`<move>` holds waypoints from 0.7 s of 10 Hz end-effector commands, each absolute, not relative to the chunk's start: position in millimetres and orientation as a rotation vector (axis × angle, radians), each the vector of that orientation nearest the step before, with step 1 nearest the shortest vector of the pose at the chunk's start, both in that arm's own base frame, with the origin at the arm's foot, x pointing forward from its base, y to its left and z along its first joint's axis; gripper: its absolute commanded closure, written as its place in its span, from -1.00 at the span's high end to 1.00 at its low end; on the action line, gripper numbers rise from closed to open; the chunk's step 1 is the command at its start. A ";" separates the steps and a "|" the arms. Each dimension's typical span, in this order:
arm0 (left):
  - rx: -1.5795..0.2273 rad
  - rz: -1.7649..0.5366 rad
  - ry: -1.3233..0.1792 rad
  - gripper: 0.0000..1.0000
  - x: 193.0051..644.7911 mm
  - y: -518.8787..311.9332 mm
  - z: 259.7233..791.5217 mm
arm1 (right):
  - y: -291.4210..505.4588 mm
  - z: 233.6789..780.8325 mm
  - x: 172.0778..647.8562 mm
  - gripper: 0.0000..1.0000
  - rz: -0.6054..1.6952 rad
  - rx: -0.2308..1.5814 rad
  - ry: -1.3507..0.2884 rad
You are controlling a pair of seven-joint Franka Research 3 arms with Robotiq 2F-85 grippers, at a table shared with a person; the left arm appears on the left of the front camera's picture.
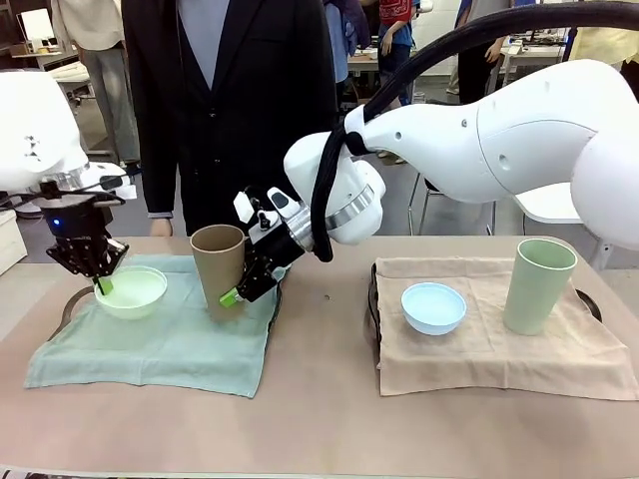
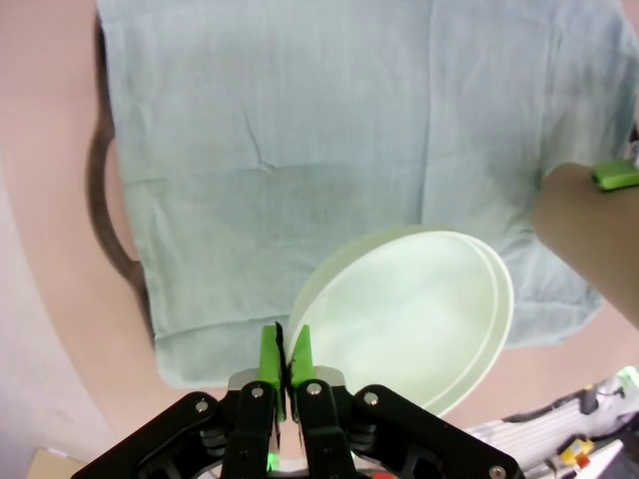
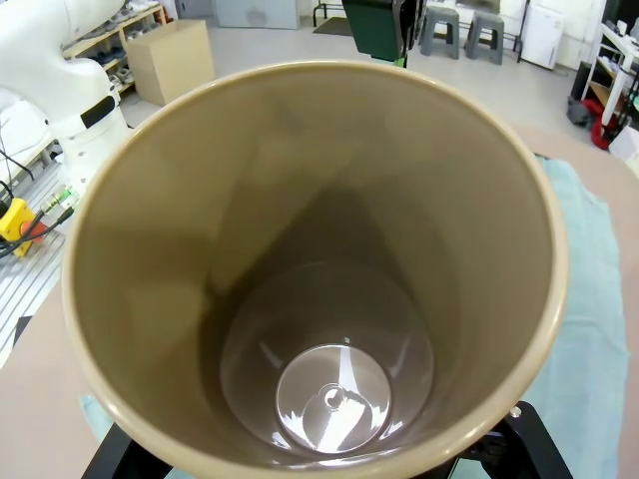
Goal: Set up a tray with a mat and arrange the tableware.
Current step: Place the Picnic Bowl and Reusable plastic cup back onto the Handle tray in front of the human's position.
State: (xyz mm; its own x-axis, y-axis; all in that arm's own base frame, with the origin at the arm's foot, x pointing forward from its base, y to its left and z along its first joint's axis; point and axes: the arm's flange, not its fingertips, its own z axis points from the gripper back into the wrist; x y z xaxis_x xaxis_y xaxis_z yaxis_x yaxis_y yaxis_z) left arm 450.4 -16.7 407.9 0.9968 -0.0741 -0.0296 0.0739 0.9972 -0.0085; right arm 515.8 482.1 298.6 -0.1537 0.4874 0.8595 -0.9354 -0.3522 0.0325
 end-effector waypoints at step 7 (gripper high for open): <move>-0.082 -0.144 -0.047 -0.26 470.8 -20.3 354.3 | 488.4 276.2 519.0 0.61 1.737 1.022 -0.629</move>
